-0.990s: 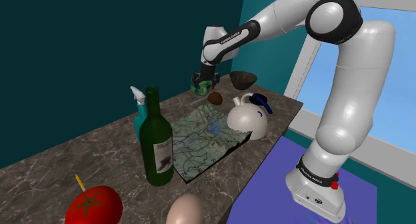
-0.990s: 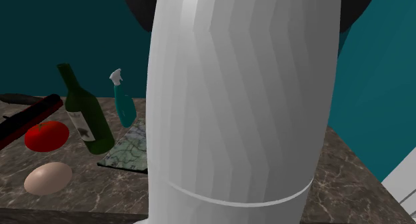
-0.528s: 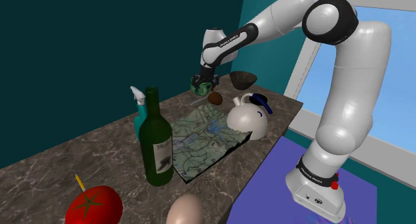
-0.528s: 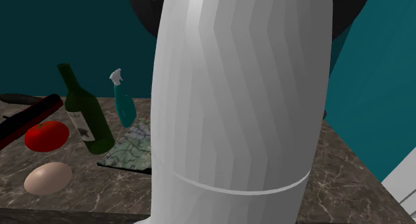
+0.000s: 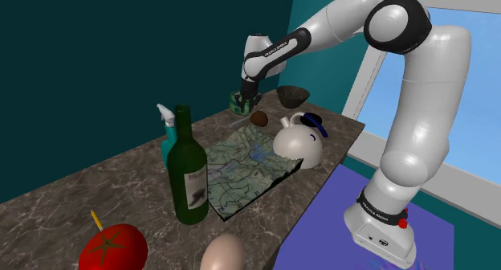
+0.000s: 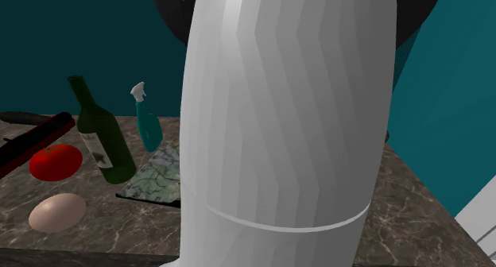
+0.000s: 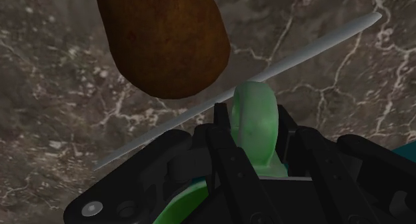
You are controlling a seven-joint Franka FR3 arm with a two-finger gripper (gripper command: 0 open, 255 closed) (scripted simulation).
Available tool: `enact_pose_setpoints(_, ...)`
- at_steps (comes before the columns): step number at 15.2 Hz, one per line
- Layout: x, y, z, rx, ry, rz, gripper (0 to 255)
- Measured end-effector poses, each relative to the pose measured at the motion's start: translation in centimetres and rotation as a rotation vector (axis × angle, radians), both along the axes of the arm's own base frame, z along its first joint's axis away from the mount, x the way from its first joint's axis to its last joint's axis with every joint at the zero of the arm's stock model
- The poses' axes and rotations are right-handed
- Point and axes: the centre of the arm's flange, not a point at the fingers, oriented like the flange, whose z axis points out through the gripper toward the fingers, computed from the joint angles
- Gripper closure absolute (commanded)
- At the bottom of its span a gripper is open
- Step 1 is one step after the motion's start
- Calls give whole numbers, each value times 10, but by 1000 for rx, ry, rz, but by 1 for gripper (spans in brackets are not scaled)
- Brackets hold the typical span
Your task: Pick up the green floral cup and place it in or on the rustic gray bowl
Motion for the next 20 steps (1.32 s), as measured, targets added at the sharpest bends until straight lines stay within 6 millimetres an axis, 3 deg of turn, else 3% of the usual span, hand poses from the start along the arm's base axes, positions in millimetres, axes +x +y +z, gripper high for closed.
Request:
enact_pose_setpoints(6,0,1,5,0,2,0,255)
enact_pose_setpoints(20,0,0,80,0,2,0,255)
